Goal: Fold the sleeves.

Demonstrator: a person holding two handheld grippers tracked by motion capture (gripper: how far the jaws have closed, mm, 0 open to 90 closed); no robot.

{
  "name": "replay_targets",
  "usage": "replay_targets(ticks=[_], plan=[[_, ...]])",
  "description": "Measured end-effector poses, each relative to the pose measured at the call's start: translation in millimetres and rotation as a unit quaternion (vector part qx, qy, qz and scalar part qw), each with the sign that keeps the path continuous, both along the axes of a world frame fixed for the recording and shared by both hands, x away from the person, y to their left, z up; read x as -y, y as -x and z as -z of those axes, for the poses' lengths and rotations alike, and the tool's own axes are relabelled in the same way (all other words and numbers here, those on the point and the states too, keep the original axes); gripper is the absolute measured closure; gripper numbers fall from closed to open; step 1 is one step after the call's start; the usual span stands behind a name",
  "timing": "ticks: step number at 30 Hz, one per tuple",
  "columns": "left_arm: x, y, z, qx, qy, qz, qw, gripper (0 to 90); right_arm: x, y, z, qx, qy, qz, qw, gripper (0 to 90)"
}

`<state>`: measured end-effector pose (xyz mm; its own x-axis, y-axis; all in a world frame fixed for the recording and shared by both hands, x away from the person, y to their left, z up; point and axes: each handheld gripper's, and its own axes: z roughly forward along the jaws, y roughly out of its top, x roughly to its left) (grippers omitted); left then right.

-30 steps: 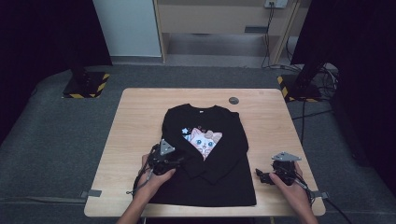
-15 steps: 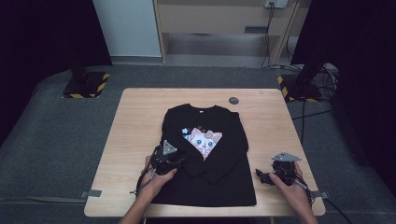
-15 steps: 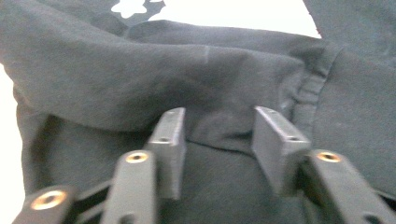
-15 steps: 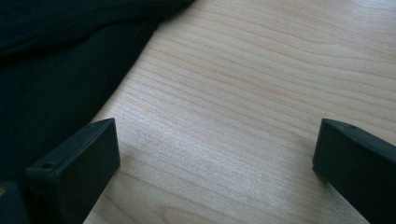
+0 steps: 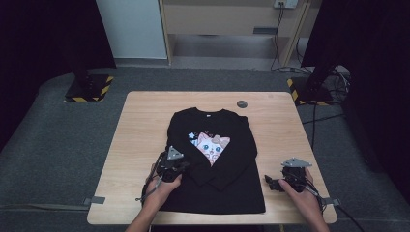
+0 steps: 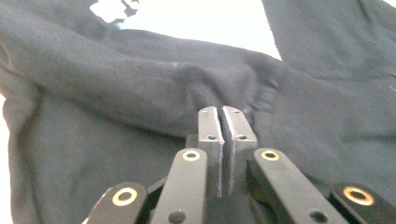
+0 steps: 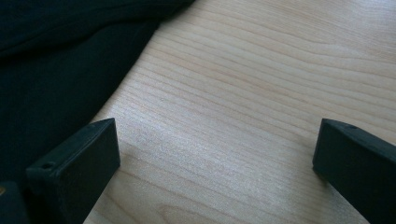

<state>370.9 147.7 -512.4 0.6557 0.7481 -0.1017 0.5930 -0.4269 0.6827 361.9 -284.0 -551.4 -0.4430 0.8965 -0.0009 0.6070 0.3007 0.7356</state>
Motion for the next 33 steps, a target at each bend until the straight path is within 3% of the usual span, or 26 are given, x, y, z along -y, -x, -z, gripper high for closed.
replay_targets(ticks=[3, 5, 8, 13, 17, 22, 24, 28, 33], plan=[[-8.2, -0.3, -3.4, 0.020, -0.024, -0.025, 0.9992, 73.6, 0.0, -0.1, 0.0, 0.000, 0.000, 0.000, 1.0000, 0.7], [-16.9, -7.1, -7.4, 0.037, -0.011, -0.053, 0.9979, 57.7, 0.0, 0.0, 0.0, 0.000, 0.000, 0.000, 1.0000, 0.8], [-29.8, -19.9, -10.7, 0.059, -0.006, -0.083, 0.9948, 50.8, 0.1, 0.0, 0.0, 0.000, 0.000, -0.001, 1.0000, 0.8], [-47.0, -42.5, -9.4, 0.071, -0.025, -0.119, 0.9900, 49.9, 0.1, 0.0, 0.0, 0.000, 0.000, -0.001, 1.0000, 0.8], [-60.5, -60.6, -7.6, 0.072, -0.027, -0.148, 0.9860, 50.3, 0.2, 0.0, 0.0, 0.000, 0.000, -0.001, 1.0000, 0.8], [-60.9, -77.3, -7.3, 0.085, -0.057, -0.151, 0.9833, 52.0, 0.5, 0.0, 0.0, 0.000, -0.001, -0.002, 1.0000, 0.8], [-61.0, -82.3, -6.4, 0.090, -0.068, -0.166, 0.9797, 53.6, 0.6, 0.0, 0.0, 0.000, -0.001, -0.003, 1.0000, 0.8], [-58.0, -92.0, -0.6, 0.079, -0.077, -0.165, 0.9801, 55.6, 0.8, 0.0, 0.0, 0.000, -0.001, -0.004, 1.0000, 0.9], [-51.7, -98.0, 1.9, 0.073, -0.064, -0.162, 0.9820, 54.3, 0.8, 0.1, 0.0, 0.000, -0.002, -0.004, 1.0000, 0.8]])
